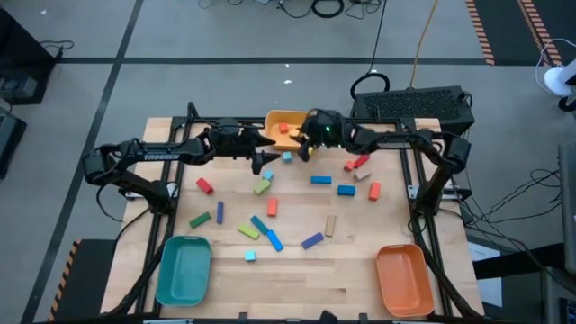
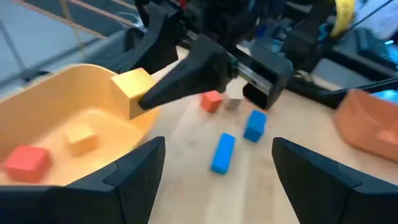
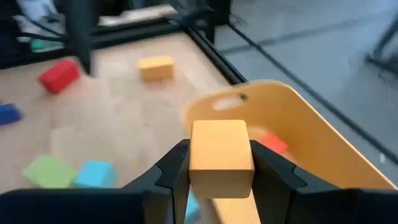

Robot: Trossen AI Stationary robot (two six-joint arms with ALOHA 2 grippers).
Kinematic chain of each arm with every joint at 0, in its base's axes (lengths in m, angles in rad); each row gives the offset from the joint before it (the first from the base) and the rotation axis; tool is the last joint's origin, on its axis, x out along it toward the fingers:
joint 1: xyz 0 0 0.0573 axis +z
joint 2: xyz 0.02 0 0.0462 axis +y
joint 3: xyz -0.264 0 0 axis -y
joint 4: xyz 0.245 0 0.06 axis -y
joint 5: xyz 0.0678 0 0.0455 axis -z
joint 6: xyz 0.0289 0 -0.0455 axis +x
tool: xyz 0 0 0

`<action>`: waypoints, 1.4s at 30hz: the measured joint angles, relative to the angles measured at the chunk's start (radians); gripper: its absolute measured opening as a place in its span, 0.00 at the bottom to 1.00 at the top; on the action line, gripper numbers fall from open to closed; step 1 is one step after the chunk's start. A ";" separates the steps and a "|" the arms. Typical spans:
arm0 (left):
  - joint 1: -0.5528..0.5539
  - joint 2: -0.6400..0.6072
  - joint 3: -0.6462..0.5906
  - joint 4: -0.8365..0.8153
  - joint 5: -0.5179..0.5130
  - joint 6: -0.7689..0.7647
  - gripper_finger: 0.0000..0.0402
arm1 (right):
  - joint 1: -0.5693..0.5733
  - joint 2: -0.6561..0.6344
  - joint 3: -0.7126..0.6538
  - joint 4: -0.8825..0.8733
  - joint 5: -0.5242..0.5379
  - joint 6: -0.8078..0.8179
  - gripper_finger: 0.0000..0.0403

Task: Sort blocks by size
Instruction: Put the yellow square block into the yellow bin, then put the top blue square block into the yellow bin

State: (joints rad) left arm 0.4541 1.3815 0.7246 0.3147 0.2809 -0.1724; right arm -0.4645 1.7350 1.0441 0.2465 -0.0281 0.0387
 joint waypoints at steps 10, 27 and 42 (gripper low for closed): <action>-0.007 0.000 0.000 -0.140 -0.204 0.061 0.74 | -0.067 0.219 0.279 -0.267 -0.004 0.055 0.30; -0.044 0.007 -0.053 -0.178 -0.330 0.075 0.74 | -0.099 0.359 0.370 -0.322 0.002 0.018 0.43; -0.046 0.007 -0.078 -0.142 -0.352 0.057 0.74 | -0.003 0.337 0.384 -0.338 0.004 -0.160 0.53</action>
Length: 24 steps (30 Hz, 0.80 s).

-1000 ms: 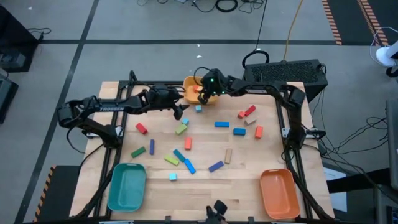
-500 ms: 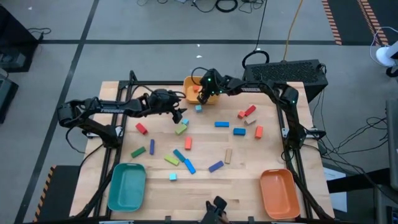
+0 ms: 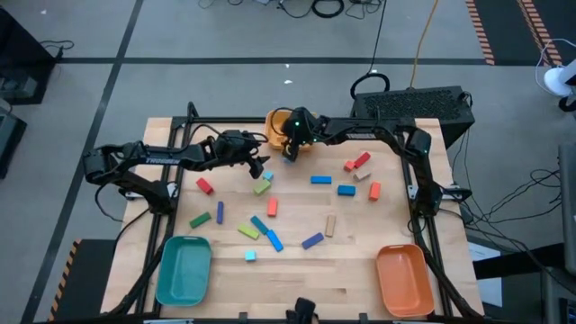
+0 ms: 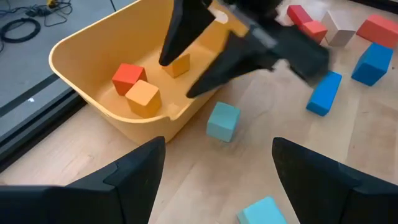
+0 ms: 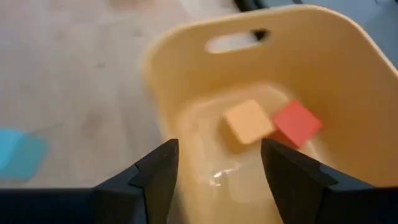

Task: Sort blocks by size
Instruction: Put the top blue square block into the yellow bin

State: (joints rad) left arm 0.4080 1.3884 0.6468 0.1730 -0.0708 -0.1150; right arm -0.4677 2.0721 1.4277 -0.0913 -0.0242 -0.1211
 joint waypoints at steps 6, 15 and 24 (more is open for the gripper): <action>-0.001 0.000 0.000 -0.002 0.000 -0.001 0.74 | 0.084 -0.025 0.000 -0.012 0.145 -0.103 0.52; -0.001 0.000 0.000 -0.028 -0.007 -0.001 0.74 | 0.198 -0.042 0.000 -0.113 0.262 -0.197 0.52; -0.001 0.000 0.000 -0.052 -0.024 0.000 0.74 | 0.204 -0.030 -0.033 -0.129 0.244 -0.201 0.52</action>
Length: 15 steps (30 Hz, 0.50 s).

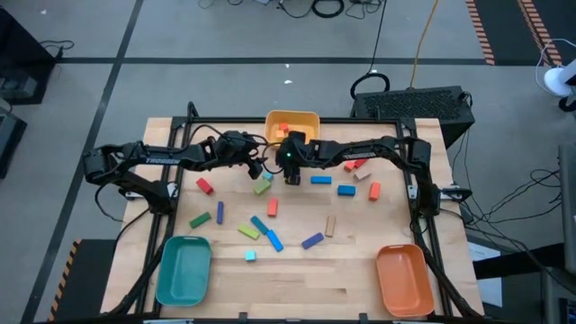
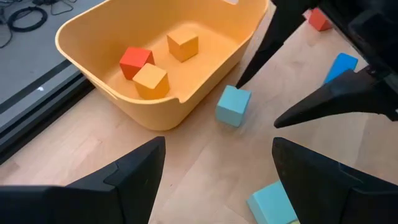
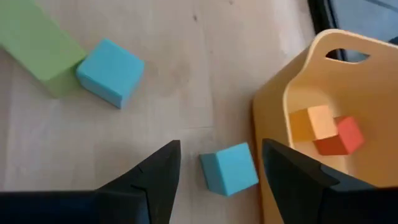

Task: Sort blocks by size
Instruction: Put the top blue square block into the yellow bin

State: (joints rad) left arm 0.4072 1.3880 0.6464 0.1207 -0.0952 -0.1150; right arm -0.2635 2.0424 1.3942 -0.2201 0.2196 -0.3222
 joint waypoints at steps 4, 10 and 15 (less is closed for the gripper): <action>0.000 0.000 0.000 0.001 0.000 0.000 0.74 | -0.024 0.018 -0.016 -0.006 -0.019 0.006 0.52; 0.000 0.000 0.000 0.003 0.000 0.000 0.74 | -0.066 0.020 -0.019 0.030 -0.110 -0.001 0.52; 0.000 0.000 0.000 0.003 0.000 0.000 0.74 | -0.101 0.050 -0.019 0.030 -0.197 -0.005 0.52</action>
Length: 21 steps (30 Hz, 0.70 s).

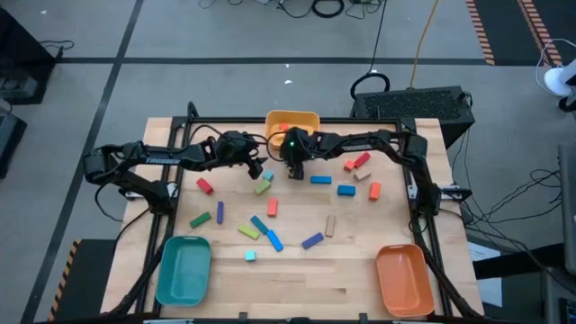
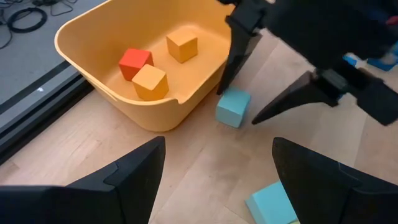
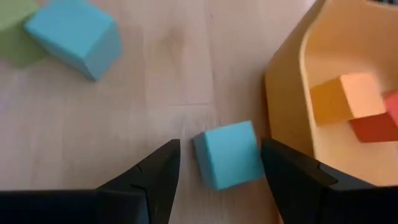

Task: Sort blocks by size
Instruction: Put the top blue square block into the yellow bin

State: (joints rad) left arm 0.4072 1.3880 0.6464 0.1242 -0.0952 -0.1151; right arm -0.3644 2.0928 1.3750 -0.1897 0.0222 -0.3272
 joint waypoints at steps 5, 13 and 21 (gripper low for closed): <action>0.000 0.000 0.000 0.000 0.000 -0.002 0.74 | 0.000 0.005 -0.002 -0.031 -0.026 0.000 0.52; 0.000 0.000 0.000 -0.002 0.000 -0.003 0.74 | 0.056 0.006 0.000 -0.102 -0.021 0.000 0.52; 0.000 0.000 0.000 -0.001 0.000 -0.003 0.74 | 0.118 0.005 0.002 -0.151 -0.012 0.031 0.52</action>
State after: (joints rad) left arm 0.4072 1.3880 0.6464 0.1234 -0.0952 -0.1181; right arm -0.2461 2.0979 1.3769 -0.3410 0.0105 -0.2959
